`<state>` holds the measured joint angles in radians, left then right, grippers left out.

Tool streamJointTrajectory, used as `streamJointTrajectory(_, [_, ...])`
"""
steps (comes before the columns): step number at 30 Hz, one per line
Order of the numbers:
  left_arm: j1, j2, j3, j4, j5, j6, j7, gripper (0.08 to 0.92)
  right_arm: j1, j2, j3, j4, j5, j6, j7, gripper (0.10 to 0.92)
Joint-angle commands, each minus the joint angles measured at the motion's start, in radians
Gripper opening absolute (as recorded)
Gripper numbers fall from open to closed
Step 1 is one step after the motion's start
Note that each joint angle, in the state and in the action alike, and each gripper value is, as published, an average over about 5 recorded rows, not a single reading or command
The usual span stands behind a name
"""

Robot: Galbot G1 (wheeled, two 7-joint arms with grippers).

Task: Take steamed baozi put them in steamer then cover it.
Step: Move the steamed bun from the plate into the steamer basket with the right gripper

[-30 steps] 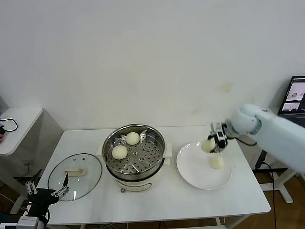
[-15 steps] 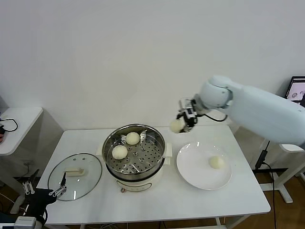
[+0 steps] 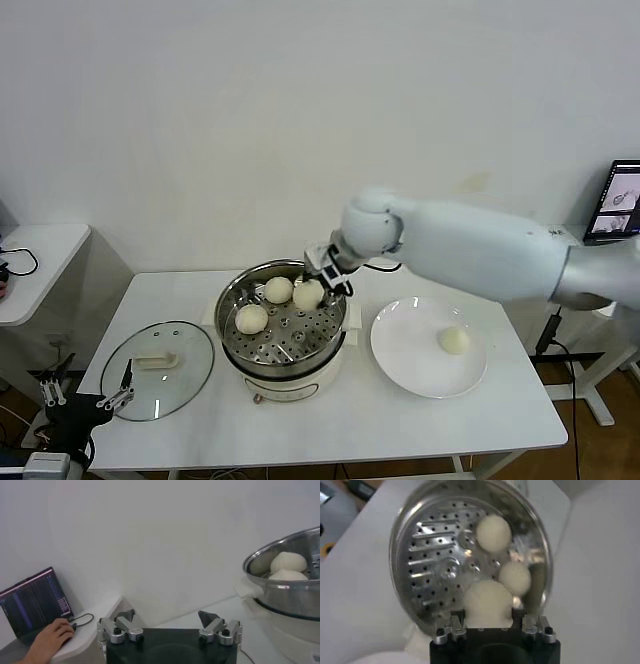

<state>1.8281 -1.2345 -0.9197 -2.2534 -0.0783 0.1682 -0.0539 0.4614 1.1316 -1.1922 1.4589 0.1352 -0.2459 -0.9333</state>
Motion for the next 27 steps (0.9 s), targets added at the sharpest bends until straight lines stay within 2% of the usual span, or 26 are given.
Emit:
streamJointTrajectory(1, [0.001, -0.001, 0.001, 0.003, 0.000, 0.000, 0.000, 0.823, -0.025, 0.058, -0.070, -0.008, -0.088, 0.162, 0.022, 0.594])
streamJointTrajectory(14, [-0.004, -0.006, 0.002, 0.005, -0.003, -0.001, 0.000, 0.823, -0.010, 0.103, -0.097, -0.004, -0.094, 0.239, 0.005, 0.594])
streamJointTrajectory(27, [-0.011, -0.005, 0.002, 0.012, -0.005, -0.003, -0.001, 0.823, -0.007, 0.137, -0.100, -0.014, -0.080, 0.245, -0.008, 0.594])
